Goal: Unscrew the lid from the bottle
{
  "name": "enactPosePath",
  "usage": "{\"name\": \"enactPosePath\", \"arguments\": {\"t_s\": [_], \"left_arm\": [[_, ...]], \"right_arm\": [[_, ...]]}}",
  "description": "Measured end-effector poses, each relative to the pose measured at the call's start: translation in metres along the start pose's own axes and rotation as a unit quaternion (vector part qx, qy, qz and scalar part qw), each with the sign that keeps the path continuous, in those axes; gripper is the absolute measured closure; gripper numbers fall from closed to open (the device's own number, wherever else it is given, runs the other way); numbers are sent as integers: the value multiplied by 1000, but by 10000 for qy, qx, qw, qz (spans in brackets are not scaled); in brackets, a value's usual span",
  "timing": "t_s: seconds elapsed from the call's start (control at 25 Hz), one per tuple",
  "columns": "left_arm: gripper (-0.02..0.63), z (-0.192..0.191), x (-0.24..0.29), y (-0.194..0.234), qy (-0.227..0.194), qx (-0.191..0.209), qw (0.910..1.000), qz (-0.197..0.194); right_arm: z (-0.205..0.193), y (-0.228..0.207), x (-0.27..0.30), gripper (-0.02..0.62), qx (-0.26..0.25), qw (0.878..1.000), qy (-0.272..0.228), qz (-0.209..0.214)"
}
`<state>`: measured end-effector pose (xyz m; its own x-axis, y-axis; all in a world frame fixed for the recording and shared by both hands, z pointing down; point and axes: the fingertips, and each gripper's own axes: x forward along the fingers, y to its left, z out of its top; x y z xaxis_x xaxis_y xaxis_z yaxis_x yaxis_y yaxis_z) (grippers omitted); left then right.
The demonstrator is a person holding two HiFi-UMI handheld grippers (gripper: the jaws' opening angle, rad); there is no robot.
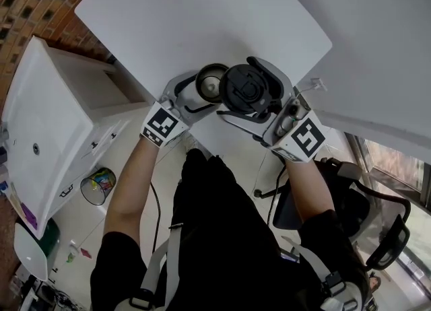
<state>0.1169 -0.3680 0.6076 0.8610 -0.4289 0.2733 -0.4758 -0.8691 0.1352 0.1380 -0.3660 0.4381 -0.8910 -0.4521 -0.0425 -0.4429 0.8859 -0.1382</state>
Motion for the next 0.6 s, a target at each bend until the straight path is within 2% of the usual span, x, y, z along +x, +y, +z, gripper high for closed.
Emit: {"name": "enactPosePath", "arguments": {"t_s": [0.12, 0.28, 0.48, 0.6], "left_arm": [[209, -14, -17, -4, 198, -127, 9996, 123], [210, -13, -36, -17, 264, -26, 9990, 363], [212, 15, -64, -35, -180, -427, 9977, 491], [213, 37, -83, -48, -338, -457, 9972, 484]], "right_arm": [[2, 8, -4, 124, -97, 9999, -26, 47], [0, 22, -17, 124, -150, 9998, -6, 139], [12, 51, -31, 124, -295, 9993, 52, 244], [28, 72, -40, 124, -464, 9985, 43, 289]]}}
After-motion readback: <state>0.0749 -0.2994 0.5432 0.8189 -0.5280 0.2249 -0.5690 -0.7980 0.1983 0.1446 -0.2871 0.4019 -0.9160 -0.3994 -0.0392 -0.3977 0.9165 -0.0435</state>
